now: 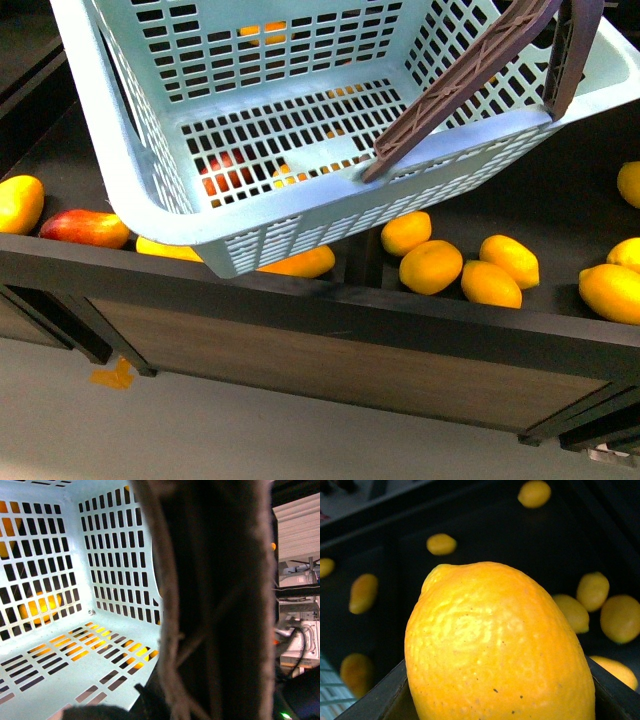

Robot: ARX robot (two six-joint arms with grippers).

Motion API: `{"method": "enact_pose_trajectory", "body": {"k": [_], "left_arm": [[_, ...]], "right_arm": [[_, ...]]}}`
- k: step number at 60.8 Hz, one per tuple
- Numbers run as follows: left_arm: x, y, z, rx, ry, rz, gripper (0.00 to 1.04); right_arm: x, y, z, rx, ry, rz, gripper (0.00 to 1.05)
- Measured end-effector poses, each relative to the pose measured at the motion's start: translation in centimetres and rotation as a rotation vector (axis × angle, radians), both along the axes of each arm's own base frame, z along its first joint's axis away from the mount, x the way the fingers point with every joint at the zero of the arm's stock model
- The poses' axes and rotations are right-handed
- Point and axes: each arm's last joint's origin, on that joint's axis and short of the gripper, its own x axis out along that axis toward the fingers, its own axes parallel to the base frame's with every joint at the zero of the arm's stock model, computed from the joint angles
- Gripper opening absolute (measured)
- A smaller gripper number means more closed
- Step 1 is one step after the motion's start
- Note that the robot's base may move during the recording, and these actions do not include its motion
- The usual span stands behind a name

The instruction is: Pick lemon and mango into basket

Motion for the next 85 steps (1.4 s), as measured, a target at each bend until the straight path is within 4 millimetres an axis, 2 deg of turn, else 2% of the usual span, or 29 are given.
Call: {"method": "enact_pose_trajectory", "body": {"k": [3, 11, 20, 27, 32, 38, 43, 52, 60, 67, 72, 77, 80, 85], "left_arm": [[0.0, 0.0, 0.0, 0.0, 0.0, 0.0, 0.05], [0.0, 0.0, 0.0, 0.0, 0.0, 0.0, 0.05], [0.0, 0.0, 0.0, 0.0, 0.0, 0.0, 0.05], [0.0, 0.0, 0.0, 0.0, 0.0, 0.0, 0.05], [0.0, 0.0, 0.0, 0.0, 0.0, 0.0, 0.05], [0.0, 0.0, 0.0, 0.0, 0.0, 0.0, 0.05], [0.0, 0.0, 0.0, 0.0, 0.0, 0.0, 0.05], [0.0, 0.0, 0.0, 0.0, 0.0, 0.0, 0.05], [0.0, 0.0, 0.0, 0.0, 0.002, -0.004, 0.04], [0.0, 0.0, -0.1, 0.003, 0.001, -0.002, 0.04], [0.0, 0.0, -0.1, 0.005, 0.0, 0.002, 0.04], [0.0, 0.0, -0.1, 0.006, 0.0, 0.002, 0.04], [0.0, 0.0, -0.1, 0.006, 0.0, 0.002, 0.04], [0.0, 0.0, -0.1, 0.005, 0.0, 0.001, 0.04]], "right_arm": [[-0.5, 1.1, 2.2, -0.005, -0.043, 0.028, 0.67], [-1.2, 4.3, 5.8, -0.002, -0.117, 0.105, 0.66], [-1.1, 8.8, 7.4, -0.001, -0.14, 0.181, 0.66], [-0.7, 12.2, 7.3, -0.002, -0.124, 0.222, 0.66], [-0.5, 14.0, 7.0, -0.01, -0.114, 0.237, 0.66], [-0.2, 16.0, 5.7, -0.024, -0.081, 0.254, 0.67], [0.0, 16.8, 4.6, -0.038, -0.043, 0.242, 0.79], [0.1, 16.7, 3.8, -0.024, -0.012, 0.193, 0.97], [-0.2, 15.8, 4.0, -0.003, -0.017, 0.143, 0.96], [-1.5, 14.1, 4.6, 0.009, -0.042, 0.102, 0.96], [-3.2, 12.3, 5.5, 0.011, -0.075, 0.067, 0.96], [-5.6, 9.9, 6.7, -0.047, -0.252, 0.154, 0.85], [-8.1, 8.2, 7.3, -0.12, -0.374, 0.194, 0.77], [-12.0, 6.9, 7.0, -0.221, -0.449, 0.185, 0.65]]}}
